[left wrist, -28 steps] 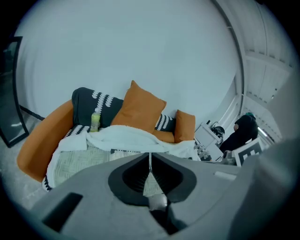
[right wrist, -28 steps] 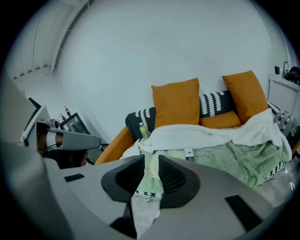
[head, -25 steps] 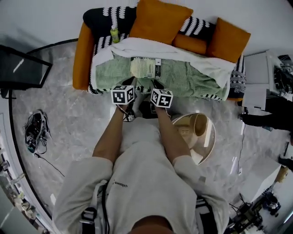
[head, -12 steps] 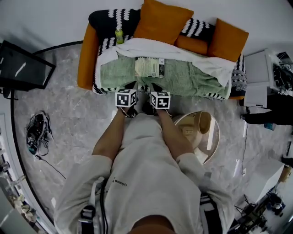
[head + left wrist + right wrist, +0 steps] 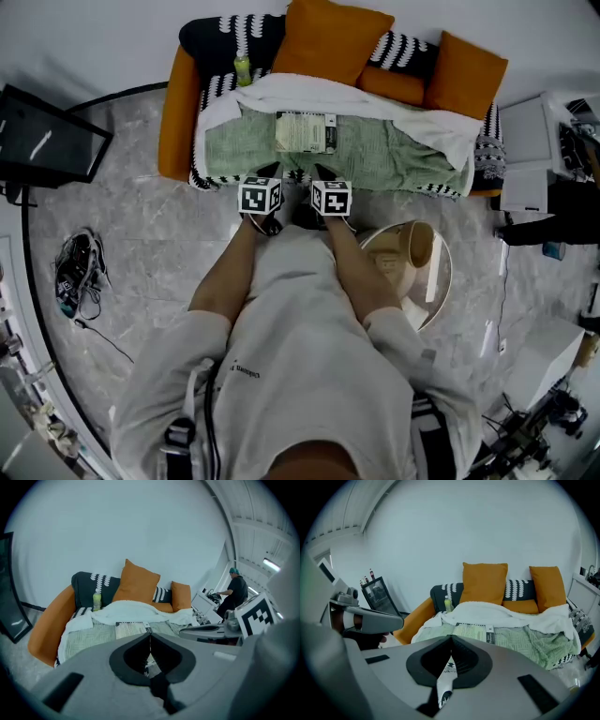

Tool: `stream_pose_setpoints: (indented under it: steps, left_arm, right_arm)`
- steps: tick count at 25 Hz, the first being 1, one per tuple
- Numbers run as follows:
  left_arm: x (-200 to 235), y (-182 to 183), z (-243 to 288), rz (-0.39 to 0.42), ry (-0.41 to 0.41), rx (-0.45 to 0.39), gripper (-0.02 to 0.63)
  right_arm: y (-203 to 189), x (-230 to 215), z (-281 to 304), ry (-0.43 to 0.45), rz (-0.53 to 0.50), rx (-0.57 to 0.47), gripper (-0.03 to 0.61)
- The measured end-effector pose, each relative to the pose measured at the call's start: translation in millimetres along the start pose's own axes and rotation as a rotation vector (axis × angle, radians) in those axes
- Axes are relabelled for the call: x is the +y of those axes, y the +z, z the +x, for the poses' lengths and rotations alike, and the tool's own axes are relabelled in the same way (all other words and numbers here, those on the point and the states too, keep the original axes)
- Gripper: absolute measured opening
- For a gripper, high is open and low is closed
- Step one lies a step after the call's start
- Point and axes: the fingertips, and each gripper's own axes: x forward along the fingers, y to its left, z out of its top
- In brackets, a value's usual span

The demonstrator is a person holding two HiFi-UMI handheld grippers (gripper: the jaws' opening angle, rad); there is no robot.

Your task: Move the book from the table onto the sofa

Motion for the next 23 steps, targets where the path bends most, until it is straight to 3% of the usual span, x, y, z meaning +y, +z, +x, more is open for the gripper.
stream_pose_setpoints:
  steps: [13,23]
  left_arm:
    - [-17,5,18,0.025,-0.007,0.017,0.011]
    - [-14,1,20,-0.004,0.017,0.015,0.011]
  right_arm:
    - [2,-28,-14,-0.026,0.028,-0.026,0.006]
    - [-1,-42,-17,-0.045,0.073,-0.027,0.007]
